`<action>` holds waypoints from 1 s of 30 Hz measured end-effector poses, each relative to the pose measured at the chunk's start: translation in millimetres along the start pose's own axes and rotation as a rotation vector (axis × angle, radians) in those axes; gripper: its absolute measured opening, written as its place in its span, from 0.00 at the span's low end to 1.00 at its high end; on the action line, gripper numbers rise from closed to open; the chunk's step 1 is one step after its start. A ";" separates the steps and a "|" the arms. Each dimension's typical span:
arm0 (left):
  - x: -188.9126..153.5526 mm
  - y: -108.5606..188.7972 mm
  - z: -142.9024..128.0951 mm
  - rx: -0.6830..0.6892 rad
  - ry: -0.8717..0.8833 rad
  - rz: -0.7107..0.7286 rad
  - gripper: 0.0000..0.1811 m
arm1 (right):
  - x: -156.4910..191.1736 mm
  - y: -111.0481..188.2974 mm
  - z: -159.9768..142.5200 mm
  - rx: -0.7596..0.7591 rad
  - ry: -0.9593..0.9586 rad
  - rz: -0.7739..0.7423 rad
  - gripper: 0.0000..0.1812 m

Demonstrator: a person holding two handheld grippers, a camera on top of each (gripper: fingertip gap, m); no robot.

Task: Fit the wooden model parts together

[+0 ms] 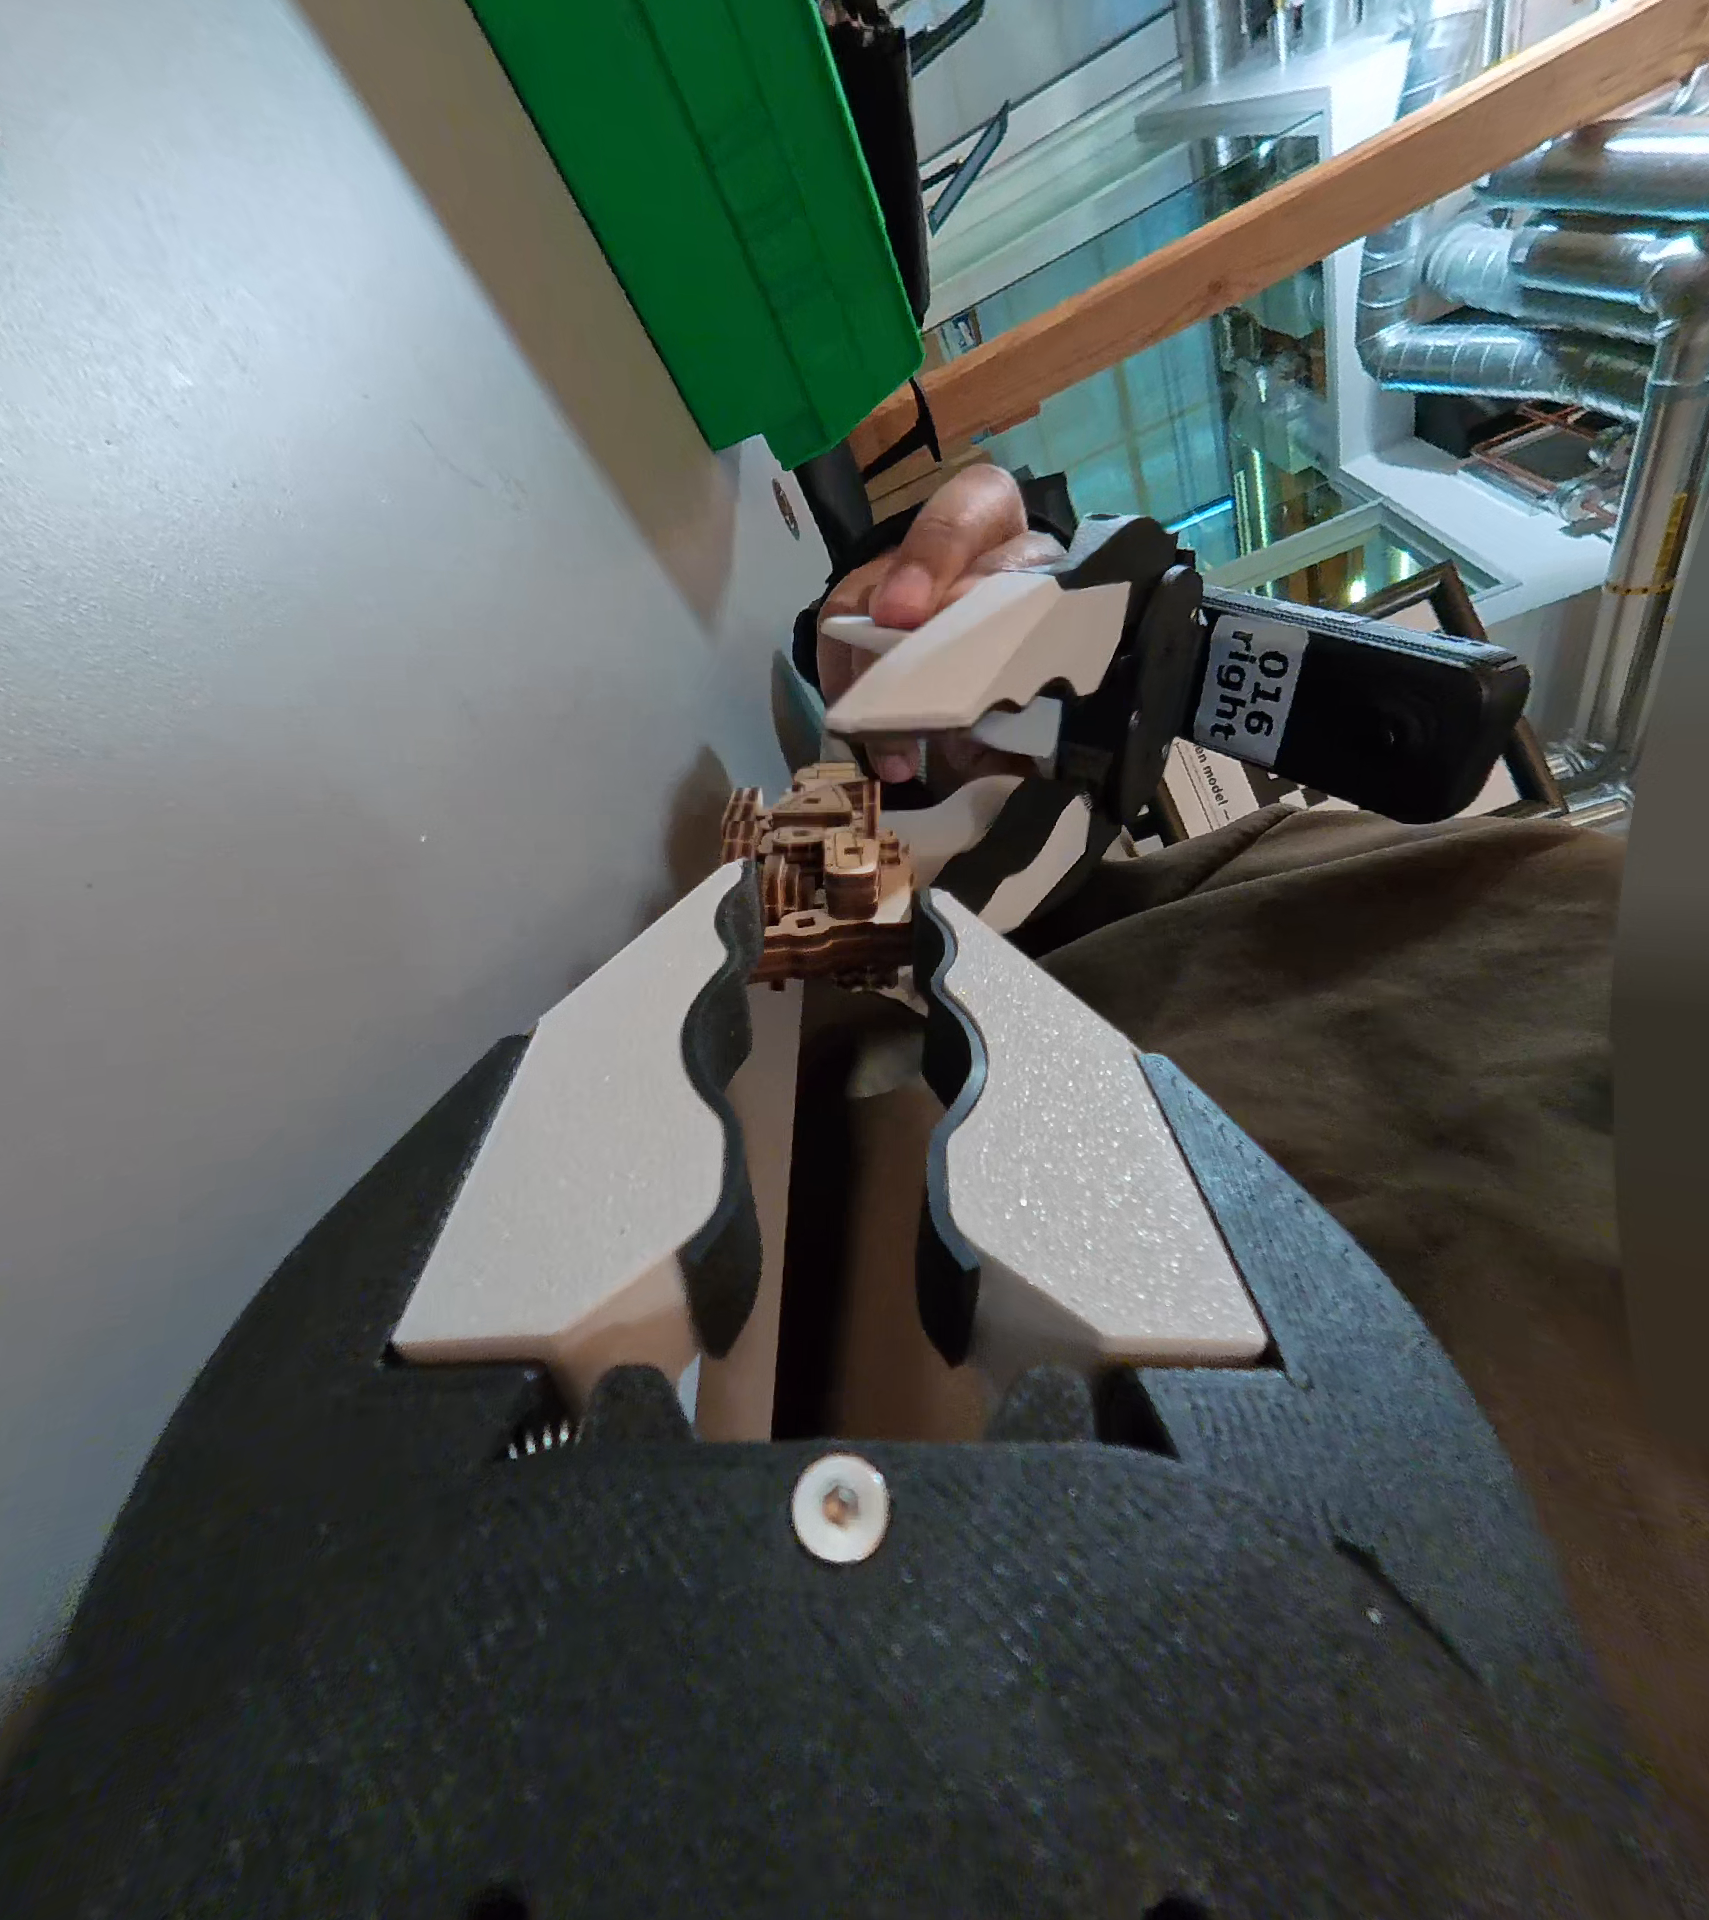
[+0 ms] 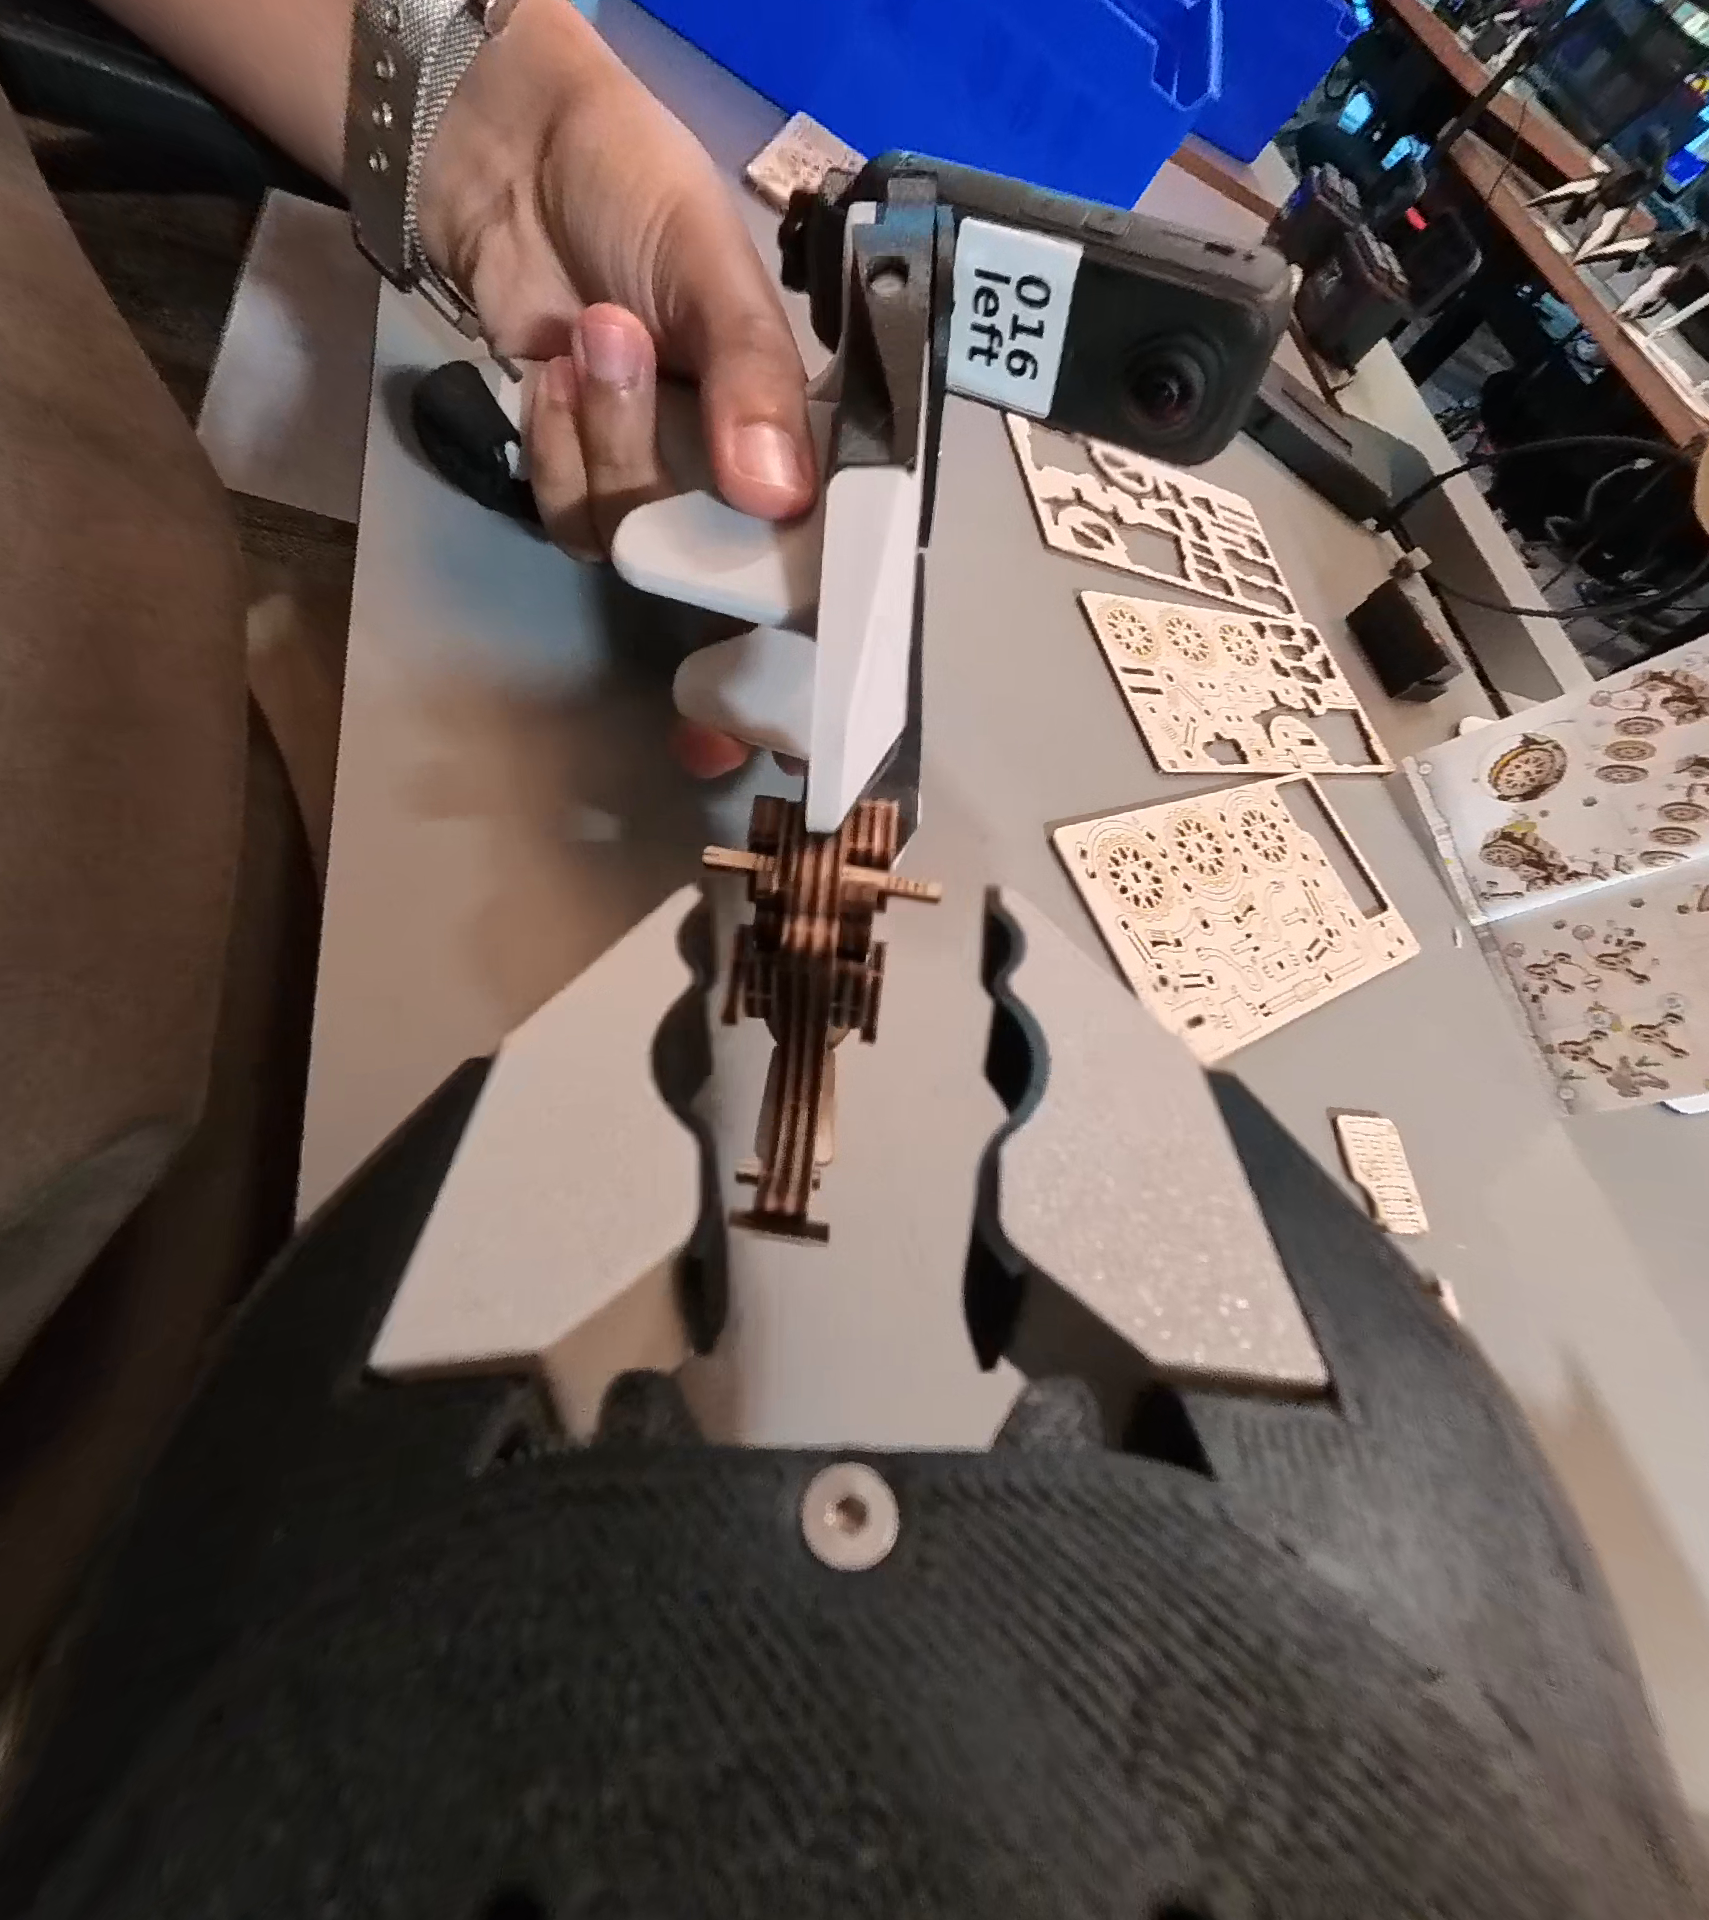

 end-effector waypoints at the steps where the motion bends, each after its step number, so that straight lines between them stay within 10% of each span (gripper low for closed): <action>1: -0.9 0.3 0.5 -0.004 0.003 -0.007 0.14 | -0.1 0.1 -0.8 0.007 -0.002 0.006 0.30; 30: 2.4 0.4 -1.7 0.022 0.029 -0.012 0.14 | -1.4 4.7 -0.2 -0.039 -0.106 0.064 0.17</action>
Point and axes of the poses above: each gripper's, where its closed fingertips meet, y back along the fingers, z out of its top, x = y × z across the jaws, the point moved 8 cm from there along y, back along the fingers, and after that the axes turned 6 degrees about -z, right-handed, at the moved point
